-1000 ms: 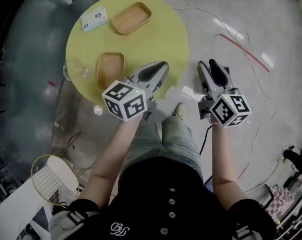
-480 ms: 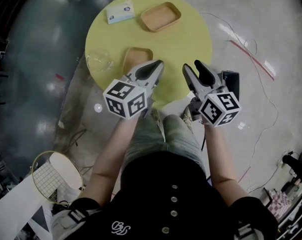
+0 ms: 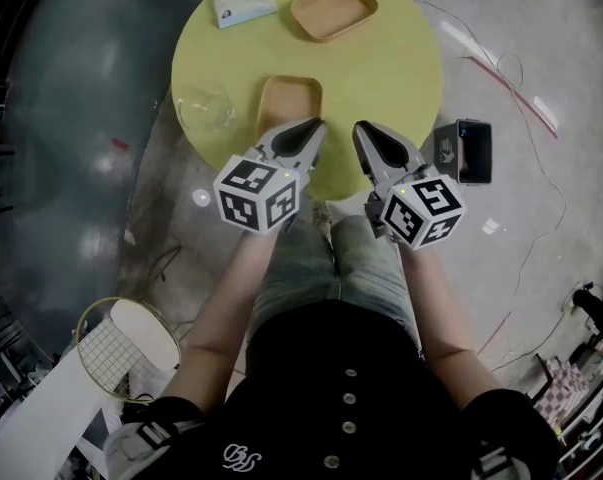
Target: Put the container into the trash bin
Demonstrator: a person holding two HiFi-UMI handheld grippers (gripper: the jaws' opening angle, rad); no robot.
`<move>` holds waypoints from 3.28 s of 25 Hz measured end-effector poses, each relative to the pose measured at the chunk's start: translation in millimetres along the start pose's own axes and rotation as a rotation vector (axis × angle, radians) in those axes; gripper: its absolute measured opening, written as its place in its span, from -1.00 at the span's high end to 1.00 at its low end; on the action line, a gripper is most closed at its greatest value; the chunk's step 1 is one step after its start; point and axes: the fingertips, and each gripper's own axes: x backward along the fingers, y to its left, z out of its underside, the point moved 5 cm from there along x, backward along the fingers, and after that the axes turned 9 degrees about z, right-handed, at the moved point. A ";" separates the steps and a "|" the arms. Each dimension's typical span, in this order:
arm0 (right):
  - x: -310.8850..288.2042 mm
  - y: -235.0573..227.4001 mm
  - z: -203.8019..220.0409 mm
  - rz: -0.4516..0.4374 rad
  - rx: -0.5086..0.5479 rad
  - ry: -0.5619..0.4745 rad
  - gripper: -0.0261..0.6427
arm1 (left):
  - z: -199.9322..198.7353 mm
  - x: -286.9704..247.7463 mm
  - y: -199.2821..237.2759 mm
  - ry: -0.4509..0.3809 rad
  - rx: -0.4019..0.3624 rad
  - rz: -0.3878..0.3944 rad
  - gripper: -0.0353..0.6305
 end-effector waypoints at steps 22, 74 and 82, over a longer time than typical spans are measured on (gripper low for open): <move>3.9 -14.3 28.8 0.065 -0.092 0.033 0.91 | 34.4 -28.1 16.2 0.366 -0.257 -0.131 0.54; 104.8 -89.7 -1.6 0.123 -0.189 -0.124 0.91 | 5.1 -64.5 -59.6 0.307 -0.364 -0.132 0.82; 153.8 -148.6 -16.5 0.132 -0.156 -0.136 0.91 | -19.8 -124.9 -127.2 0.193 -0.377 -0.022 0.82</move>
